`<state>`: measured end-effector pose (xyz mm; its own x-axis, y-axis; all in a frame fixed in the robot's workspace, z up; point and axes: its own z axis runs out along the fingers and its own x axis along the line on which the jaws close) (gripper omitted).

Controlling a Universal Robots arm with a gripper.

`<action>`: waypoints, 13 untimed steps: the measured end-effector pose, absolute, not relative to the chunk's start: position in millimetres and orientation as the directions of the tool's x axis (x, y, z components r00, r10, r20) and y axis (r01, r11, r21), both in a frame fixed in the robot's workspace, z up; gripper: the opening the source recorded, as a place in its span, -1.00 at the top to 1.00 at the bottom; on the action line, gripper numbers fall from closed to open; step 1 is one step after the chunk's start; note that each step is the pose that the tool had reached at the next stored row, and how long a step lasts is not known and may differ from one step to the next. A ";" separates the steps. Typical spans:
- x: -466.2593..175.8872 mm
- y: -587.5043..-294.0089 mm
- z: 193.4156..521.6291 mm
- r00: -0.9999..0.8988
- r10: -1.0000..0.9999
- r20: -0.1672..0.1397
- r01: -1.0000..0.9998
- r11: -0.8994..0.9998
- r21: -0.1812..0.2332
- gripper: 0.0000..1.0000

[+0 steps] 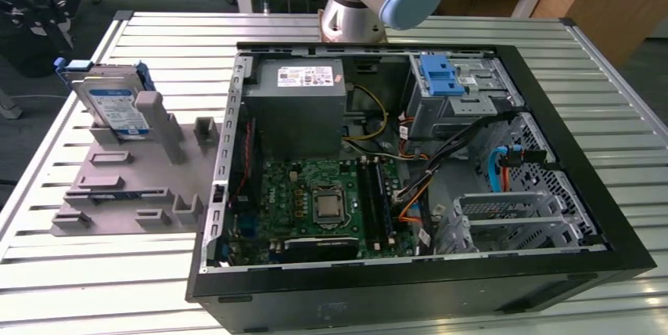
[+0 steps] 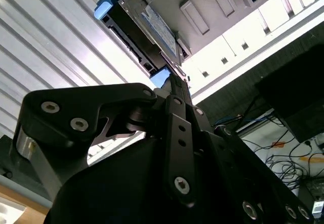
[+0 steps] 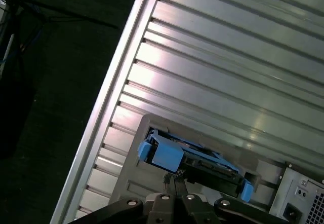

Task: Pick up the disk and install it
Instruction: 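Pick up the disk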

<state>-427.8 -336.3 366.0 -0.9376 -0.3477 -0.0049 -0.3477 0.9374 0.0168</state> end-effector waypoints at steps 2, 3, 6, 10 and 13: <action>-427.8 -336.3 365.7 -0.924 -0.383 -0.005 -0.383 0.924 0.017 0.78; -427.8 -336.3 365.4 -0.917 -0.399 -0.005 -0.399 0.917 0.017 0.78; -427.8 -336.3 364.7 -0.894 -0.448 -0.005 -0.448 0.894 0.017 0.78; -427.8 -336.3 363.7 -0.859 -0.512 -0.005 -0.512 0.859 0.017 0.78; -427.8 -336.3 362.9 -0.829 -0.559 -0.005 -0.559 0.829 0.017 0.78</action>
